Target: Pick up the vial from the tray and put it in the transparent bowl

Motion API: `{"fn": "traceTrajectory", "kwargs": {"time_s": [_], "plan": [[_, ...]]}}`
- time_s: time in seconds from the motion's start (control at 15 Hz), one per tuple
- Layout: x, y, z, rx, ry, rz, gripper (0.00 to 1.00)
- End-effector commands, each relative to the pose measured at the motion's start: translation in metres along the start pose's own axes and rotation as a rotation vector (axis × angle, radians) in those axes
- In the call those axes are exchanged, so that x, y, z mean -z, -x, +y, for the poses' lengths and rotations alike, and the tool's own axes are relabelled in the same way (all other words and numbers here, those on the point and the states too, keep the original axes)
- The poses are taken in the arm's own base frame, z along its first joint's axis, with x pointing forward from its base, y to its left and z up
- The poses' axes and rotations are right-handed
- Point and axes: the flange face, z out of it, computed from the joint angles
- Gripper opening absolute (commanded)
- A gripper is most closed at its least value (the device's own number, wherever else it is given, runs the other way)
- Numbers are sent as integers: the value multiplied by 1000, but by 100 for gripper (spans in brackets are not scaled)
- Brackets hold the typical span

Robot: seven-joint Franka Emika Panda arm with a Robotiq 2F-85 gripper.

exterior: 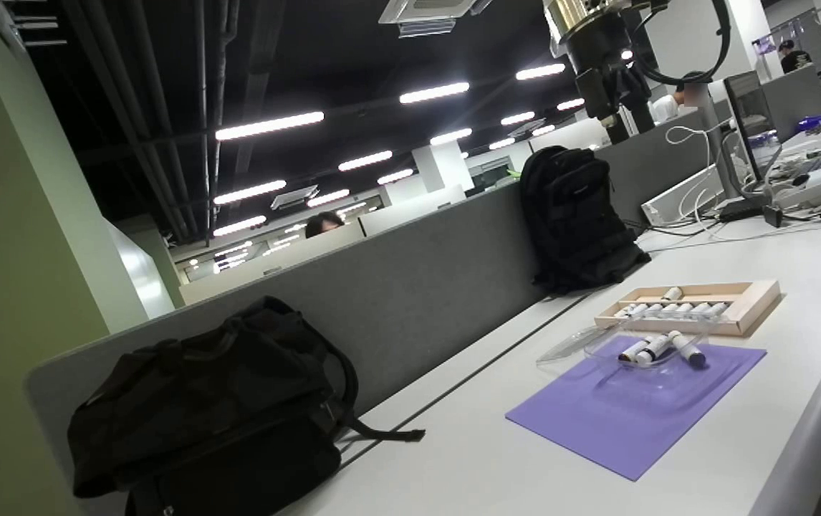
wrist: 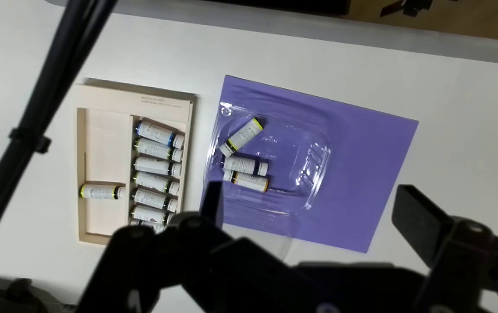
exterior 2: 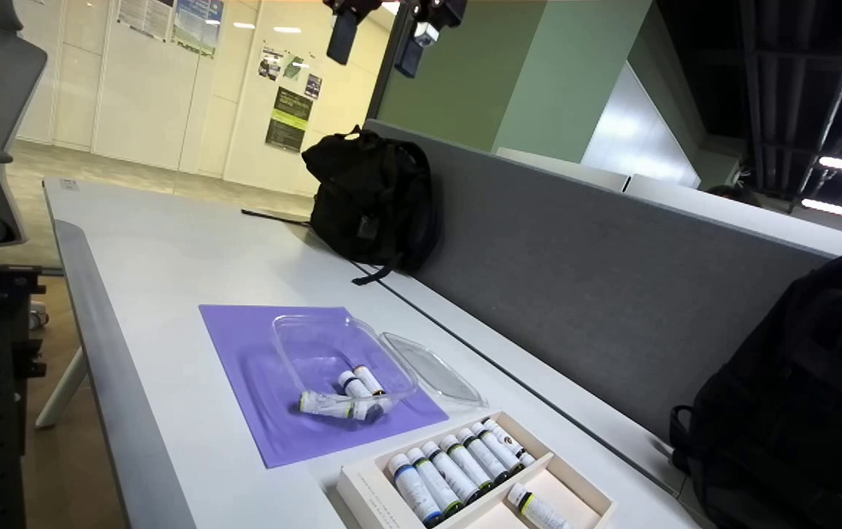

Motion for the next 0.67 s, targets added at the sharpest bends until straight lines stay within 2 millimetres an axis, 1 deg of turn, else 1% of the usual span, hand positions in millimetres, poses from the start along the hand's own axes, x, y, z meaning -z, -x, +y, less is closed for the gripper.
{"fn": "traceTrajectory", "kwargs": {"time_s": [0.0, 0.33, 0.47, 0.6], "plan": [[1, 0, 0, 0, 0, 0, 100], [1, 0, 0, 0, 0, -1, 100], [0, -11, 9, 68, 29, 43, 100], [1, -23, 25, 205, 85, 85, 100]]}}
